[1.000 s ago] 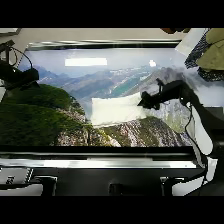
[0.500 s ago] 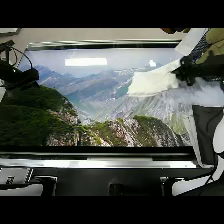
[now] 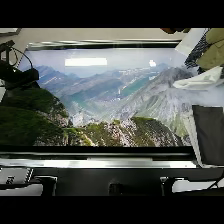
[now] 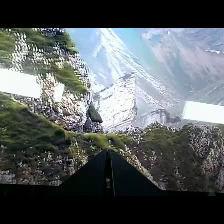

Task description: Fold the clothes and pants, and hang the long-sleeved shirts on hangers.

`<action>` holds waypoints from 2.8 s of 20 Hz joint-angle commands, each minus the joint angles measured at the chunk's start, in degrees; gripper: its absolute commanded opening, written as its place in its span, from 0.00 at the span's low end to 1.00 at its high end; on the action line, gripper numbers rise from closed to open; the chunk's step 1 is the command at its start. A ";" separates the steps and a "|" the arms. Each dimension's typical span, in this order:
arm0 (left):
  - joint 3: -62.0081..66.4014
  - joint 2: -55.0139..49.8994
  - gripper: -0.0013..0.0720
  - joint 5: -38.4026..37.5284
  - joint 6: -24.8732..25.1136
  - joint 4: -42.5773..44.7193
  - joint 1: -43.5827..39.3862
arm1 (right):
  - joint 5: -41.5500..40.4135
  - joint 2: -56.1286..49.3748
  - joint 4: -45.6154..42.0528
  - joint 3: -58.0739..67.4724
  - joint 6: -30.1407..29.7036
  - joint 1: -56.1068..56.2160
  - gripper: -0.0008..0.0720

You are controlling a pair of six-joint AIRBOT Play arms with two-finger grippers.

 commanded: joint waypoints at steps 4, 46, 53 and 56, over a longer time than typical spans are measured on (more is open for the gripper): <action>-0.02 -0.20 0.04 0.09 0.02 0.02 0.07 | -11.08 3.96 -4.76 0.20 6.69 -7.58 0.06; -0.02 -1.44 0.04 0.20 -0.44 5.42 0.04 | -32.20 17.70 -47.47 -40.41 -25.73 -12.15 0.13; -0.02 -1.51 0.04 0.20 -0.44 5.40 0.04 | -24.61 22.86 -34.91 -37.16 -28.33 -11.87 0.56; -0.04 -1.53 0.04 0.20 -0.39 5.40 0.04 | -10.69 26.97 -14.45 -34.58 -35.60 -5.25 0.39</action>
